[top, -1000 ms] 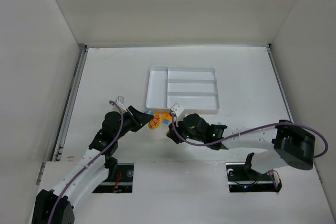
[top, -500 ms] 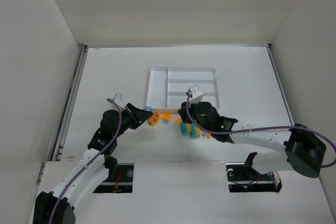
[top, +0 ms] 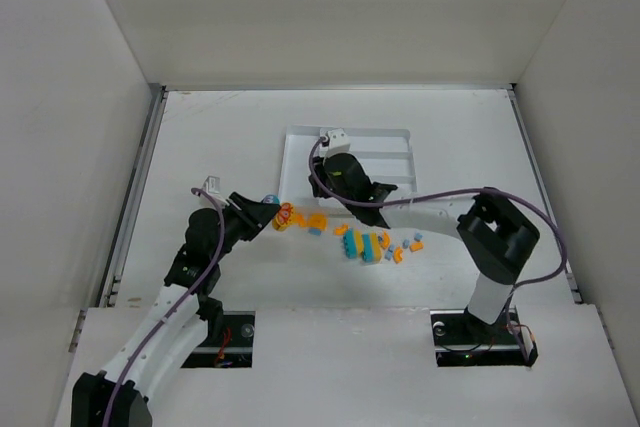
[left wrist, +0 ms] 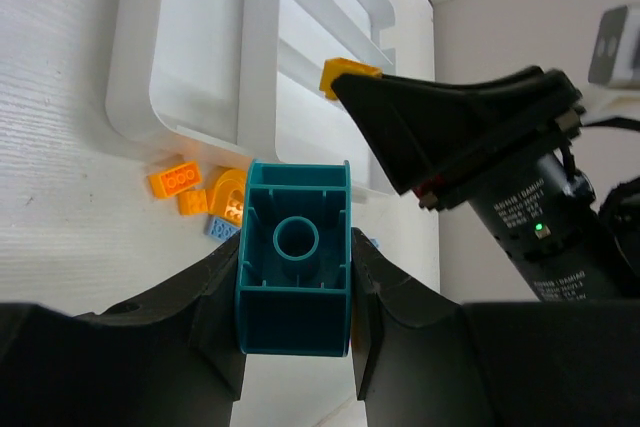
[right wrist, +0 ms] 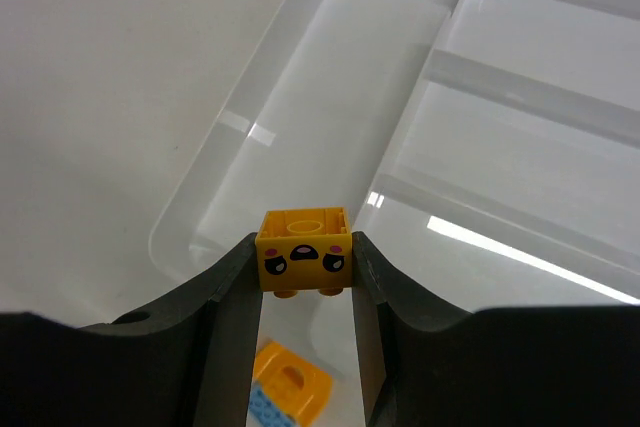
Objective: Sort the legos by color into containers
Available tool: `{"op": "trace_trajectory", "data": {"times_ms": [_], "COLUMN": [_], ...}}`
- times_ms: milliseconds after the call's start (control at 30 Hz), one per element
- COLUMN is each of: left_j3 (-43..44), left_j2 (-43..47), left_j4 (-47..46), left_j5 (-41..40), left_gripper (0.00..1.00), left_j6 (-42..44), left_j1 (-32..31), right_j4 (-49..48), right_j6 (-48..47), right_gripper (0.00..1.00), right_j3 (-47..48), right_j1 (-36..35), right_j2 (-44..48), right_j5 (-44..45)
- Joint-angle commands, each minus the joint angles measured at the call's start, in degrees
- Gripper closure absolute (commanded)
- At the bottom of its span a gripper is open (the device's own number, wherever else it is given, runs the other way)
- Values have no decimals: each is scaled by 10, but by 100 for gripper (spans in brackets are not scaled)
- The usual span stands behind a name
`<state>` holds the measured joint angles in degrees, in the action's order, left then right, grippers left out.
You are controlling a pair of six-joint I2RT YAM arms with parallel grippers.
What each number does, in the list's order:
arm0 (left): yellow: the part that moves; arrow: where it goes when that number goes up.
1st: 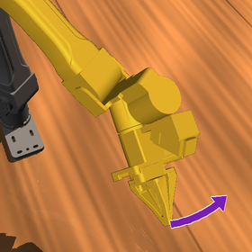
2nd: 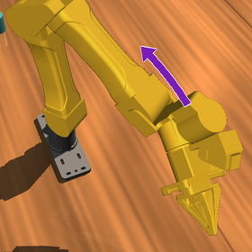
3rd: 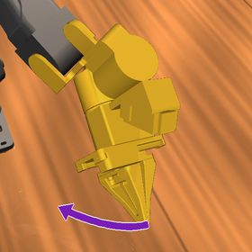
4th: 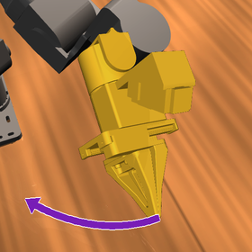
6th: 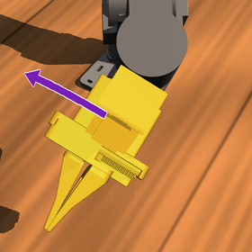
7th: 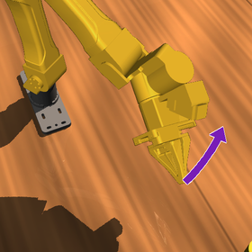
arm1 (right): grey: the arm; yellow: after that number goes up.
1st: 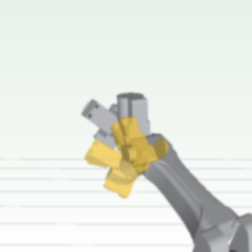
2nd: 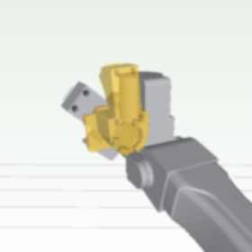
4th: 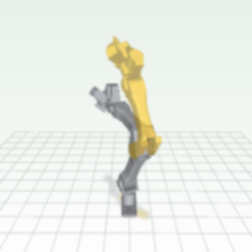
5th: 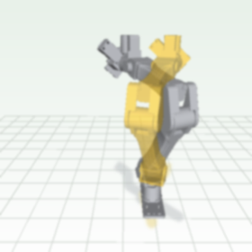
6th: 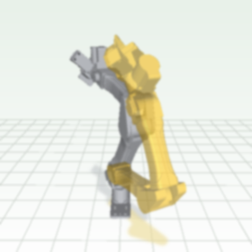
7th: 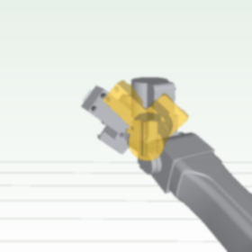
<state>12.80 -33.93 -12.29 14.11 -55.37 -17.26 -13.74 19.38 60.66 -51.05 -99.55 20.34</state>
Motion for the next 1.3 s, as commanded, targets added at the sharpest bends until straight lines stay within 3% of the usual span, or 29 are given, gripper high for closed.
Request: {"op": "trace_trajectory", "data": {"times_ms": [0,67,233,333,400,500,600,700,900,1067,1267], "left_j3": [3,0,-1,1,4,9,13,16,14,15,1], "left_j2": [0,-7,-24,-32,-33,-39,-49,-61,-80,-83,-76], "left_j4": [-45,-53,-70,-74,-76,-77,-86,-101,-149,-178,-208], "left_j5": [-2,0,2,2,2,0,-1,1,-9,-20,-29], "left_gripper": [87,87,87,87,87,87,87,87,87,87,86], "left_j6": [-2,-2,-3,-3,-3,-10,-23,-43,-75,-97,-130], "left_j1": [9,11,12,11,10,3,-4,-8,-22,-36,-52], "right_j4": [-16,-16,-14,-14,-15,-24,-52,-95,-227,-382,-514], "right_j6": [22,29,39,44,44,46,65,114,307,421,499], "right_gripper": [77,77,61,40,32,31,37,36,12,4,5], "right_j3": [62,91,143,153,141,94,8,-90,-248,-292,-268], "right_j1": [20,29,47,52,52,51,36,15,-4,-30,-45], "right_j2": [-34,-56,-83,-82,-70,-34,27,101,211,188,82], "right_j5": [-12,-24,-42,-51,-48,-44,-49,-65,-89,-122,-171]}}
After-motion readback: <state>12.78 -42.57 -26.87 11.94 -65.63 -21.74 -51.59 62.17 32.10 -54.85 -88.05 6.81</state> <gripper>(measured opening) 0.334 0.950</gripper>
